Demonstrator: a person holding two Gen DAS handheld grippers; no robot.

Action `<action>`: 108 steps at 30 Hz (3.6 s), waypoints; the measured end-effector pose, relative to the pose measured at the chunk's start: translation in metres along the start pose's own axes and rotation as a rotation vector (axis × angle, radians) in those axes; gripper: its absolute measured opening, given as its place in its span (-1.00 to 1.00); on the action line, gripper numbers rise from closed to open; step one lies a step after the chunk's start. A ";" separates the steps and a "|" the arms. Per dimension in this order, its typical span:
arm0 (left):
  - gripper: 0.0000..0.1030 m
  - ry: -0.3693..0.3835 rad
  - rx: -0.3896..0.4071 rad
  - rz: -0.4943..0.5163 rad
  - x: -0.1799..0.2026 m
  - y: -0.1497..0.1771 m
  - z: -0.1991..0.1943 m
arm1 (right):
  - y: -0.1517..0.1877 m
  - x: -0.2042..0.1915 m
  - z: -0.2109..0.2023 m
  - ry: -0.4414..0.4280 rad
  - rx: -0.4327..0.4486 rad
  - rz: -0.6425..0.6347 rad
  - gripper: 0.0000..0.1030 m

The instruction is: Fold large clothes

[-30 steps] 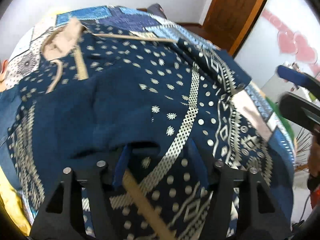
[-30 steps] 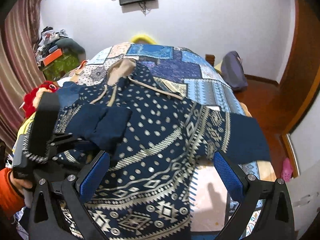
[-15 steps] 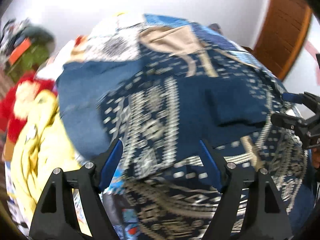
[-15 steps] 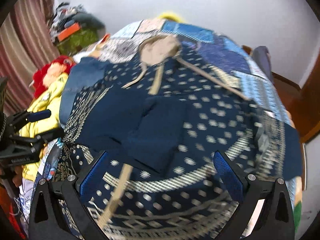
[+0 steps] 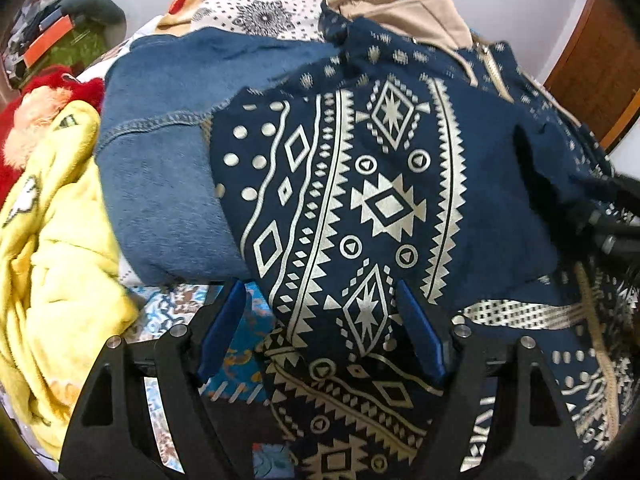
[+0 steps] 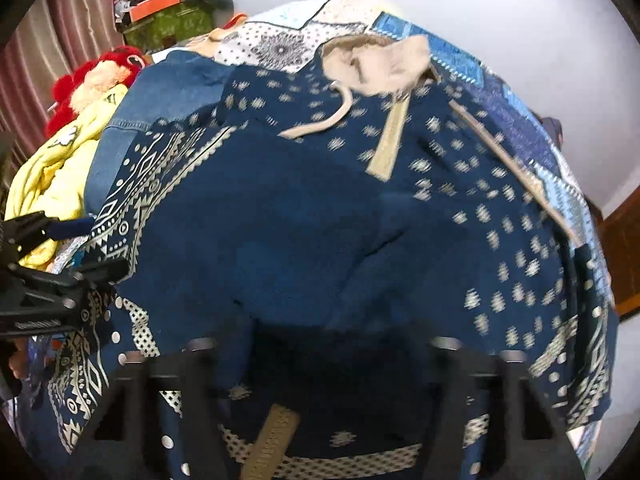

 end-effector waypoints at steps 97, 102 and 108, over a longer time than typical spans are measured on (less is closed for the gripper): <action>0.83 0.007 0.104 0.313 0.211 -0.078 0.017 | 0.135 0.390 -0.058 0.025 0.128 0.875 -0.85; 0.83 -0.002 0.177 0.294 0.199 -0.079 -0.021 | 0.086 0.367 -0.123 -0.028 0.268 0.775 -0.86; 0.83 0.023 0.245 0.259 0.180 -0.070 -0.062 | 0.018 0.298 -0.162 -0.142 0.341 0.656 -0.86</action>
Point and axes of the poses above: each gripper's, at about its wrist camera, not at the fingertips, and z roughly the way its jaws point, x to its right, y to its underside, the point moved 1 cm from there along z, roughly the way its jaws point, and after that the axes turned 13 degrees about y, right-handed, at the moved point
